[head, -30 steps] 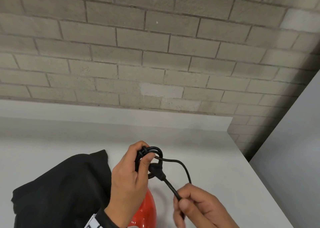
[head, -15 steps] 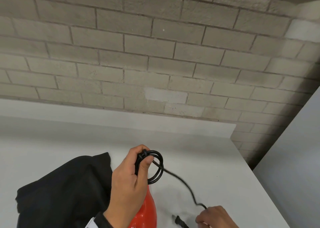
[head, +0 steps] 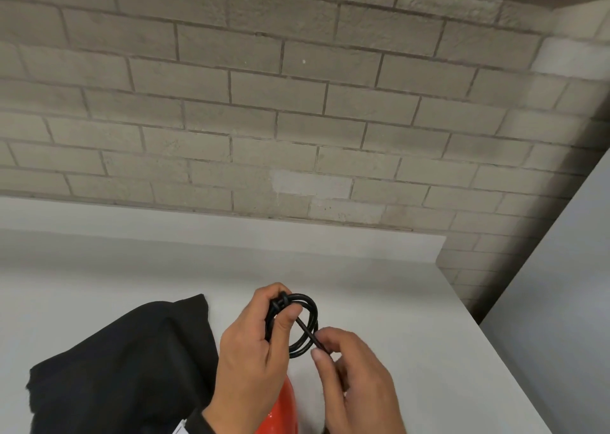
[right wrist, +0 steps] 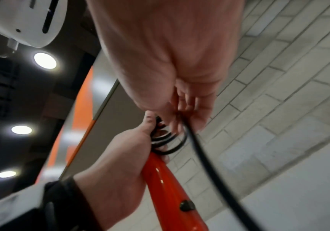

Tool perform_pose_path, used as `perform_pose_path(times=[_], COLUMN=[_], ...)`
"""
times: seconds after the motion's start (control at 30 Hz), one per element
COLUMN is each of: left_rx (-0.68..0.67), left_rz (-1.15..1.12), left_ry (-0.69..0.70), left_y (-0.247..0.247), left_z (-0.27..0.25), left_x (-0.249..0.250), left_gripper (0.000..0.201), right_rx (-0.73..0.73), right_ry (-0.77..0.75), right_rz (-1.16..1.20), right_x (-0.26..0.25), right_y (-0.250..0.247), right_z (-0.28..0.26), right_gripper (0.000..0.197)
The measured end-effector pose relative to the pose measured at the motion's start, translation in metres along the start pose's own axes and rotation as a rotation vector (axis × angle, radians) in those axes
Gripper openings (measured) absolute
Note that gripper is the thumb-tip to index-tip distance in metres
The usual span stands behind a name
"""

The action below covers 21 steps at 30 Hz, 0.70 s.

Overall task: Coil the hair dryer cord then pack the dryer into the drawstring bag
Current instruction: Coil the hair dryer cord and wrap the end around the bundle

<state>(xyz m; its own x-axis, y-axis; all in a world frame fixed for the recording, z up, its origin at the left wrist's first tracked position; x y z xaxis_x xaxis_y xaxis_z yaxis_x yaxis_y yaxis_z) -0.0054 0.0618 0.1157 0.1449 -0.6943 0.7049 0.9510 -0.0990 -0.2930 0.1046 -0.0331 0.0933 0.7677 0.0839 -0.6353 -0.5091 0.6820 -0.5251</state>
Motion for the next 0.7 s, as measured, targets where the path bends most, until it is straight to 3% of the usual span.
perform_pose_path(times=[0.17, 0.3, 0.43, 0.53, 0.7], left_rx=[-0.004, -0.038, -0.090, -0.131, -0.151], left_rz=[0.011, -0.025, -0.081, -0.100, -0.142], left_ry=[-0.002, 0.028, 0.045, 0.079, 0.116], left_y=[-0.004, -0.001, 0.000, 0.002, 0.006], left_z=[0.002, 0.002, 0.001, 0.001, -0.003], left_x=[-0.005, -0.001, 0.001, 0.004, 0.005], left_gripper=[0.021, 0.029, 0.034, 0.032, 0.035], right_rx=[-0.003, -0.128, -0.204, -0.211, -0.219], right_ry=[-0.265, -0.343, -0.273, -0.185, 0.031], right_rz=[-0.287, -0.209, 0.014, 0.152, 0.394], right_x=[-0.039, -0.054, -0.053, -0.049, -0.032], right_y=[-0.023, -0.036, -0.038, -0.035, -0.023], right_z=[0.023, 0.046, 0.063, 0.070, 0.073], right_gripper=[0.009, 0.008, 0.001, 0.007, 0.009])
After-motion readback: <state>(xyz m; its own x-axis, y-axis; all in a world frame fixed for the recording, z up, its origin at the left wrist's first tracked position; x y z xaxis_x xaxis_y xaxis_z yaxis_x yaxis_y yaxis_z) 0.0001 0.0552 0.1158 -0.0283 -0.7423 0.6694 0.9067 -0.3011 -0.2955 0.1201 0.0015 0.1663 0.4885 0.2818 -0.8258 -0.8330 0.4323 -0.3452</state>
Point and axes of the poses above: each hand's wrist, its own z-axis towards the middle knuckle, its own y-axis out of the palm, x = y × z, the point moved 8 cm from there along z, towards the middle knuckle, and after that the axes turned 2 degrees about y, right-handed, at the moved point
